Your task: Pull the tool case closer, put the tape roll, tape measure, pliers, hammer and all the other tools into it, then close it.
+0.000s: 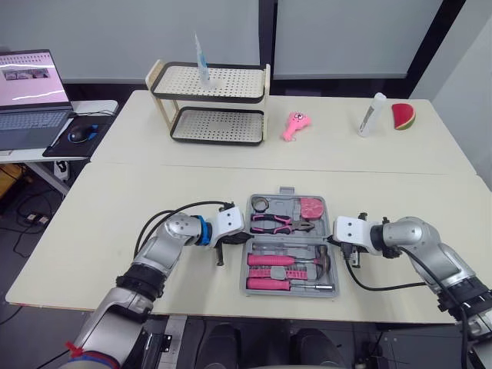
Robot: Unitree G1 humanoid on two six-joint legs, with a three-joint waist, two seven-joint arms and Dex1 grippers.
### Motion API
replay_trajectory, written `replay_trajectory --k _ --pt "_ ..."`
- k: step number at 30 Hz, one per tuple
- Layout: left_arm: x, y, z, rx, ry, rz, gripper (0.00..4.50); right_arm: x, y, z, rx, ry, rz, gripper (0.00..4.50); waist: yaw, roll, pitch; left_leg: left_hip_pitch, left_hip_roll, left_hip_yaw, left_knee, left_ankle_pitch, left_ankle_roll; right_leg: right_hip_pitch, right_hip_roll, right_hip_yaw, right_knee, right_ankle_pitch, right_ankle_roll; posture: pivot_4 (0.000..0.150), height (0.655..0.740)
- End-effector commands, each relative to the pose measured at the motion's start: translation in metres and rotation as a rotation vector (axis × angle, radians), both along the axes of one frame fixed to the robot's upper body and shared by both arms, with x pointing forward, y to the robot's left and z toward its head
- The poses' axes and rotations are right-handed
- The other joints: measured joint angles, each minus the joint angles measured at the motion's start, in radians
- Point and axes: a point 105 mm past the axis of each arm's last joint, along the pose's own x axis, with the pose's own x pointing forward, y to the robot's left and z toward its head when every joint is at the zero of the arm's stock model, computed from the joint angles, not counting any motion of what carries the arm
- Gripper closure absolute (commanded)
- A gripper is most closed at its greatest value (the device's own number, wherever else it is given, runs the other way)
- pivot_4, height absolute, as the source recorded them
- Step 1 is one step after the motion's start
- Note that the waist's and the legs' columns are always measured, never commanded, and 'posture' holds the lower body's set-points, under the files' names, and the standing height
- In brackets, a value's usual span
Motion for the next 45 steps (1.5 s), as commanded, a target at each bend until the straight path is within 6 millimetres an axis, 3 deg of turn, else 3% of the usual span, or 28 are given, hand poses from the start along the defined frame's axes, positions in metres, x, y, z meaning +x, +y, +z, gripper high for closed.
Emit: replay_trajectory --k 1,8,18,45 --pt "-0.003 -0.021 0.004 -0.017 -0.023 -0.077 4.50 -0.001 0.014 0.002 0.023 0.004 0.037 4.48 0.000 0.000 0.000 0.000 0.000 0.000 0.000 0.000 0.000 0.000 0.000 0.000 0.000 0.000 0.000 0.150 0.7400" --pt "-0.020 -0.032 0.002 -0.015 0.013 -0.163 4.50 -0.010 0.018 0.005 0.056 0.037 0.044 4.48 0.001 0.000 -0.001 0.000 0.000 0.000 0.000 0.000 0.000 0.001 0.000 0.000 0.000 0.000 0.000 0.150 0.7400" --pt "-0.034 -0.033 -0.005 0.001 0.042 -0.191 4.50 -0.028 0.022 0.004 0.072 0.072 0.043 4.48 0.002 0.000 -0.001 0.000 0.000 0.000 0.000 0.000 0.000 0.001 0.000 0.000 0.000 0.000 0.000 0.150 0.7400" --pt "-0.049 -0.022 -0.022 0.095 0.072 -0.245 4.50 -0.045 0.024 -0.010 0.074 0.129 0.030 4.48 0.002 0.000 -0.003 0.001 0.000 -0.001 0.000 0.000 0.000 0.002 0.000 0.000 0.000 0.000 0.000 0.150 0.7400"
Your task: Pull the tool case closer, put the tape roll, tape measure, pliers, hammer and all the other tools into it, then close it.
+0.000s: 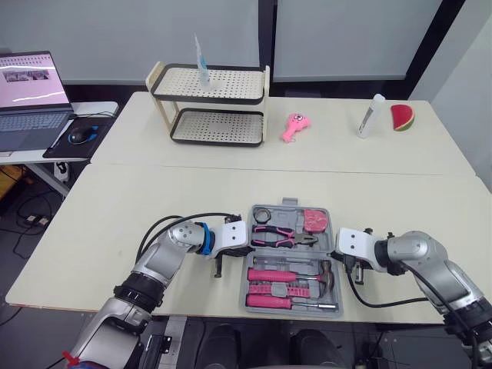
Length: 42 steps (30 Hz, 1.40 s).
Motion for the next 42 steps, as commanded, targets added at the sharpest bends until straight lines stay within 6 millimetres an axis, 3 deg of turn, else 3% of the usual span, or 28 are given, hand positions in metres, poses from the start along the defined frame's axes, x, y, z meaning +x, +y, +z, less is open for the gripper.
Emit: replay_trajectory --k 1,11,17,22,29,31,34,38,42 --pt "-0.021 -0.015 -0.015 0.023 0.066 -0.102 4.50 -0.011 0.023 0.001 0.056 0.017 0.093 4.48 0.000 0.000 0.000 0.000 0.000 0.000 0.000 0.000 0.000 0.000 0.000 0.000 0.000 0.000 0.000 0.150 0.7400" --pt "-0.026 -0.012 -0.016 0.031 0.091 -0.116 4.50 -0.010 0.023 -0.001 0.055 0.016 0.090 4.48 0.000 0.000 -0.001 0.000 0.000 0.000 0.000 0.000 0.000 0.000 0.000 0.000 0.000 0.000 0.000 0.150 0.7400" --pt "-0.018 -0.007 -0.015 0.038 0.069 -0.079 4.50 -0.010 0.019 -0.002 0.047 0.017 0.083 4.48 0.000 0.000 -0.001 0.000 0.000 0.000 0.000 0.000 0.000 0.001 0.000 0.000 0.000 0.000 0.000 0.150 0.7400" --pt "0.000 0.017 -0.003 0.034 0.039 0.020 4.50 0.001 -0.005 0.007 0.024 -0.024 0.007 4.48 0.000 0.000 -0.001 0.000 0.000 -0.001 0.000 0.000 0.001 0.001 0.000 0.000 0.000 0.000 0.000 0.150 0.7400" --pt "0.018 0.065 0.031 -0.024 -0.040 0.131 4.50 0.011 -0.047 0.027 0.083 -0.061 -0.169 4.48 -0.003 0.000 0.000 0.000 0.000 0.000 0.000 -0.001 0.001 -0.001 0.000 0.000 0.000 0.000 0.000 0.150 0.7400" --pt "0.012 0.067 0.046 -0.080 -0.048 0.101 4.50 0.015 -0.052 0.037 0.185 -0.054 -0.257 4.01 -0.003 0.000 0.000 0.000 0.000 0.000 -0.001 -0.001 0.001 -0.001 0.000 0.000 0.000 0.000 0.000 0.150 0.7400" --pt "-0.008 0.064 0.063 -0.146 -0.012 0.019 4.50 0.016 -0.055 0.047 0.369 0.023 -0.379 3.63 -0.002 0.000 0.000 -0.001 0.000 0.000 0.000 0.000 0.000 -0.001 0.000 0.000 0.000 0.000 0.000 0.150 0.7400" --pt "-0.046 0.062 0.068 -0.152 0.059 -0.108 4.50 0.020 -0.053 0.062 0.644 0.169 -0.529 3.02 -0.003 0.001 0.000 -0.001 0.001 0.000 -0.001 0.000 0.000 0.000 -0.001 0.001 0.000 0.000 0.000 0.150 0.7400" --pt "-0.074 0.044 0.071 -0.189 0.089 -0.194 4.50 0.023 -0.055 0.064 0.743 0.252 -0.609 2.30 -0.005 0.002 0.001 -0.001 0.001 -0.001 -0.001 -0.002 0.004 0.000 -0.001 0.002 0.000 0.000 0.000 0.150 0.7400"
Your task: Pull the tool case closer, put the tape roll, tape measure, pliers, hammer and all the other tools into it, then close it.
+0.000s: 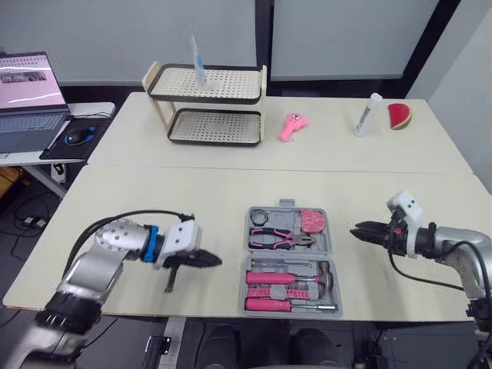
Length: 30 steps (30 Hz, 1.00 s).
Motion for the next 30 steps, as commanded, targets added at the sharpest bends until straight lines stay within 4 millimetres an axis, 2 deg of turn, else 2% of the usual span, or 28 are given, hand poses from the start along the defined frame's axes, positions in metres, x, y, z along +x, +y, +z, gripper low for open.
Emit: replay_trajectory --k 1,5,8,9,10,13,21,26,30 --pt "-0.015 -0.027 0.011 -0.077 -0.037 -0.079 4.50 0.003 0.000 0.008 0.097 0.025 -0.040 2.12 0.003 0.000 0.000 0.000 0.000 -0.001 0.000 0.000 0.000 0.000 0.000 0.000 0.000 0.000 0.000 0.150 0.7400" --pt "-0.024 -0.057 -0.010 -0.105 -0.037 -0.144 4.50 0.009 0.001 0.002 0.177 0.073 -0.084 1.38 0.007 0.000 0.000 0.000 -0.002 -0.001 0.000 0.000 0.000 0.002 0.000 0.000 -0.001 0.000 0.000 0.150 0.7400" --pt "-0.027 -0.073 -0.023 -0.103 -0.028 -0.187 4.50 0.014 0.001 -0.002 0.195 0.094 -0.111 0.57 0.006 0.000 0.000 0.000 -0.001 -0.001 0.000 0.000 0.000 0.001 0.000 0.000 0.000 0.000 0.000 0.150 0.7400" --pt "-0.026 -0.078 -0.030 -0.099 -0.025 -0.197 4.50 0.016 0.001 -0.004 0.204 0.101 -0.118 0.21 0.005 0.000 0.000 0.000 -0.001 0.000 0.000 0.000 0.000 0.001 0.001 0.000 0.000 0.000 0.000 0.150 0.7400" --pt "-0.026 -0.081 -0.038 -0.094 -0.021 -0.205 4.50 0.018 0.001 -0.005 0.213 0.107 -0.127 0.02 0.005 0.001 0.000 0.000 -0.001 0.000 0.000 0.000 0.000 0.001 0.001 0.000 0.000 0.000 0.000 0.150 0.7400" --pt "-0.024 -0.092 -0.063 -0.070 -0.022 -0.214 4.50 0.022 0.002 -0.010 0.238 0.128 -0.149 0.02 0.005 0.001 -0.001 0.001 -0.001 0.001 0.001 0.000 0.000 0.001 0.001 -0.001 0.000 0.000 0.000 0.150 0.7400" --pt "-0.021 -0.110 -0.098 -0.019 -0.039 -0.204 4.50 0.030 0.006 -0.019 0.274 0.164 -0.205 0.02 0.006 0.002 -0.002 0.001 -0.001 0.002 0.001 0.000 0.000 0.001 0.000 -0.001 0.000 0.000 0.000 0.150 0.7400" --pt "-0.007 -0.110 -0.096 0.009 -0.050 -0.208 4.50 0.032 0.011 -0.021 0.304 0.182 -0.213 0.02 0.006 0.005 -0.004 0.001 -0.002 0.001 0.001 0.000 0.000 0.002 0.000 -0.001 0.000 0.000 0.000 0.150 0.7400" --pt "-0.003 -0.099 -0.091 0.040 -0.051 -0.220 4.50 0.030 0.014 -0.023 0.305 0.192 -0.205 0.02 0.005 0.005 -0.004 0.001 -0.001 0.001 0.001 0.000 0.000 0.003 0.000 -0.001 0.000 0.000 0.000 0.150 0.7400"
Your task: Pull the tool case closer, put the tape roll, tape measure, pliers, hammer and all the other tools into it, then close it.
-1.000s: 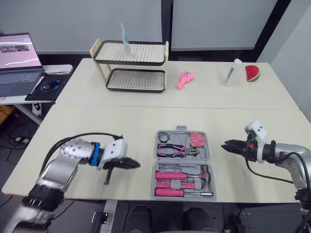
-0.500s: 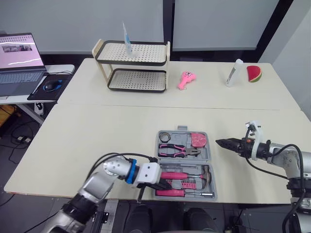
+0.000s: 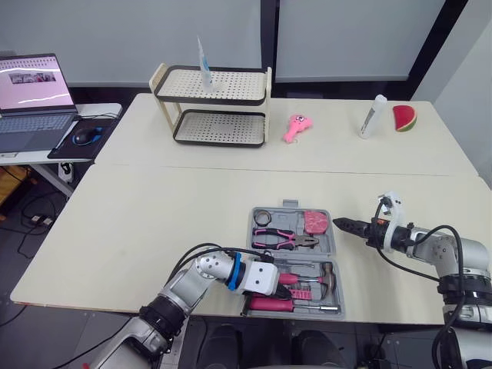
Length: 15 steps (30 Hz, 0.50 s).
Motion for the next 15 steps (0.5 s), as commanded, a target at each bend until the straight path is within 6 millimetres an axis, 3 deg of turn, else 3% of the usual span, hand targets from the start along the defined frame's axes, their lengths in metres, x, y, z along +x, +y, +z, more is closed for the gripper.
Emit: replay_trajectory --k 1,8,15 --pt "0.003 0.025 -0.017 0.129 0.036 0.039 4.50 0.001 0.001 0.008 0.020 -0.025 0.004 0.02 -0.001 0.000 0.000 0.000 0.000 0.000 0.000 0.000 0.000 0.000 0.000 0.000 0.000 0.000 0.000 0.150 0.7400" --pt "0.005 0.037 -0.009 0.177 0.012 0.038 4.50 0.007 0.009 0.000 0.058 0.017 -0.010 0.02 -0.005 0.000 0.000 0.000 0.001 -0.001 0.000 0.000 0.000 0.000 0.001 0.000 0.000 0.000 0.000 0.150 0.7400" --pt "0.001 0.028 -0.012 0.201 0.023 0.050 4.50 0.020 0.023 -0.011 0.112 0.063 -0.039 0.02 -0.006 0.001 0.000 0.001 0.001 -0.001 0.000 0.000 0.000 0.000 0.001 0.000 0.000 0.000 0.000 0.150 0.7400"
